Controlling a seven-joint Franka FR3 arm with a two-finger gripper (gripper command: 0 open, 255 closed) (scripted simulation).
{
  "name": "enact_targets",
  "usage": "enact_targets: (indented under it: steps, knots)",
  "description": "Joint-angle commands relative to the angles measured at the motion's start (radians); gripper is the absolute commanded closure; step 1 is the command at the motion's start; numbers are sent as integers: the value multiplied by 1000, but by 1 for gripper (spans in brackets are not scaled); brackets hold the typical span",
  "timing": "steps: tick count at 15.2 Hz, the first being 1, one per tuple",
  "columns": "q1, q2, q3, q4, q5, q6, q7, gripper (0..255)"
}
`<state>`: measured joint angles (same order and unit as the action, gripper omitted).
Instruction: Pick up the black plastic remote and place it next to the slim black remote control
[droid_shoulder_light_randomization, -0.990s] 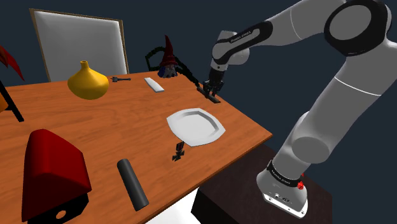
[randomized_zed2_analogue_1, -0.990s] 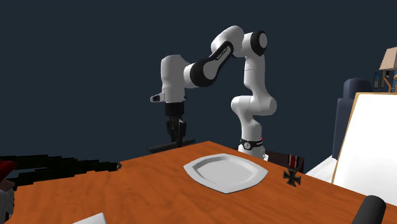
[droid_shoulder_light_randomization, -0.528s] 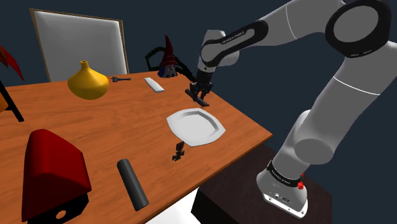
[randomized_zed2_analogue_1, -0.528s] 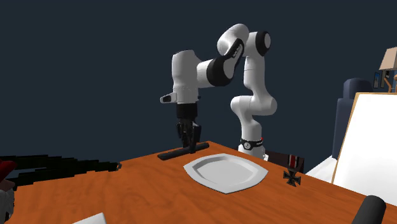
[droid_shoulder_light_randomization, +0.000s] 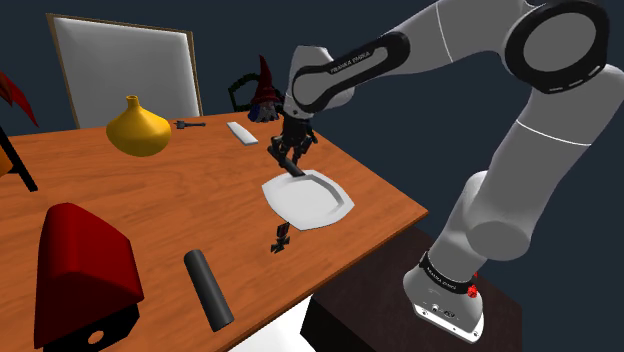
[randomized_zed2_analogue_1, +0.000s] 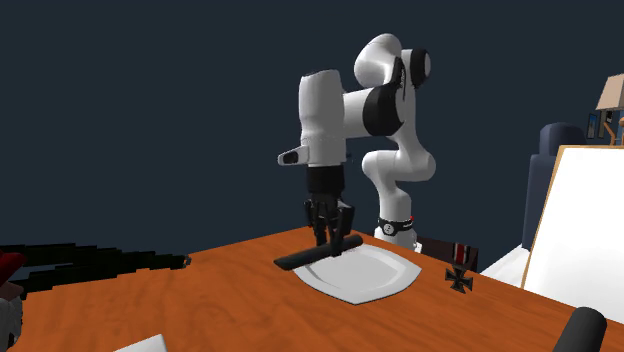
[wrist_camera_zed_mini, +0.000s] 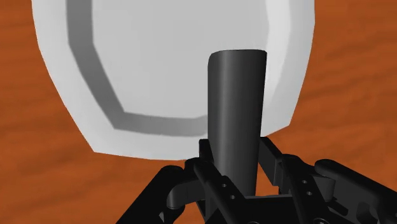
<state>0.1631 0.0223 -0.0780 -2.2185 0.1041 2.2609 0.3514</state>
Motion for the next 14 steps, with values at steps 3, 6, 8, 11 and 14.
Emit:
enact_targets:
  steps: [3,6,8,11,14]
  knots:
    - [52,42,48,57,-4,-6,105,255]
    - [88,87,78,115,-10,-15,174,255]
    - [111,121,95,160,-15,-22,220,255]
    - [148,177,118,236,-26,-38,286,255]
    - [184,239,138,323,-40,-59,350,255]
